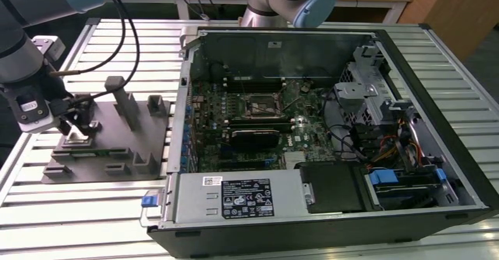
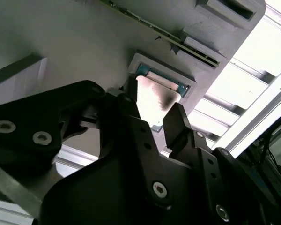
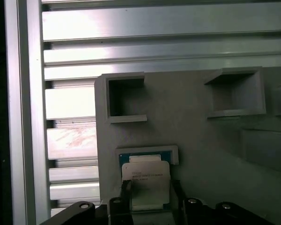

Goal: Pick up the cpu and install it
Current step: 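Pick up the cpu and move it towards the insertion slot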

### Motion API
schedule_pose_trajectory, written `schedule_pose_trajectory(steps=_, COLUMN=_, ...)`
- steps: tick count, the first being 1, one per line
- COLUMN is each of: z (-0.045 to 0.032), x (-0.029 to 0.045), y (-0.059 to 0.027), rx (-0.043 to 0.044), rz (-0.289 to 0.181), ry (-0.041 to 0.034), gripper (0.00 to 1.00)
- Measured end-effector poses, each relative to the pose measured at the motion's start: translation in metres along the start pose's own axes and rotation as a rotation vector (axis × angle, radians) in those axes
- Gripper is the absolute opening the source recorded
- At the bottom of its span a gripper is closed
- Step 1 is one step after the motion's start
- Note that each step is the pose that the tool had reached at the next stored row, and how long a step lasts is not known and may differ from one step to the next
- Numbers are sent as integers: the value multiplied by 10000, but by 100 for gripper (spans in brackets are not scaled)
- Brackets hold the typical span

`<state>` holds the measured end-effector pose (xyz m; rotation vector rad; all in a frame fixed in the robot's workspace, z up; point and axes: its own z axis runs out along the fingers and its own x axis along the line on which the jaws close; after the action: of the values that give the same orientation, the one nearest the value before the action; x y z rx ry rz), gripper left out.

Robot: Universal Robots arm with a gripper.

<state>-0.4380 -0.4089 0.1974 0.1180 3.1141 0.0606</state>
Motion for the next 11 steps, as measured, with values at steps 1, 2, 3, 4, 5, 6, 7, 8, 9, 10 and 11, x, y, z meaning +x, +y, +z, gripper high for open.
schedule_pose_trajectory(steps=1, z=1, x=0, y=0, rx=1, rz=0, ry=0, gripper=47)
schedule_pose_trajectory(steps=2, z=2, x=0, y=0, rx=1, rz=0, ry=0, gripper=53)
schedule_pose_trajectory(steps=3, z=4, x=0, y=0, rx=2, rz=0, ry=0, gripper=53)
schedule_pose_trajectory(steps=4, z=5, x=1, y=0, rx=3, rz=0, ry=0, gripper=58)
schedule_pose_trajectory(steps=5, z=7, x=1, y=0, rx=3, rz=0, ry=0, gripper=58)
schedule_pose_trajectory(steps=6, z=8, x=1, y=0, rx=3, rz=0, ry=0, gripper=65)
schedule_pose_trajectory(steps=7, z=14, x=0, y=0, rx=1, rz=-1, ry=-4, gripper=65)
schedule_pose_trajectory(steps=8, z=22, x=0, y=0, rx=0, rz=-5, ry=-4, gripper=65)
schedule_pose_trajectory(steps=9, z=30, x=1, y=-1, rx=2, rz=-12, ry=-2, gripper=65)
schedule_pose_trajectory(steps=10, z=37, x=1, y=-1, rx=3, rz=-21, ry=1, gripper=65)
schedule_pose_trajectory(steps=11, z=45, x=1, y=-2, rx=3, rz=-35, ry=1, gripper=65)
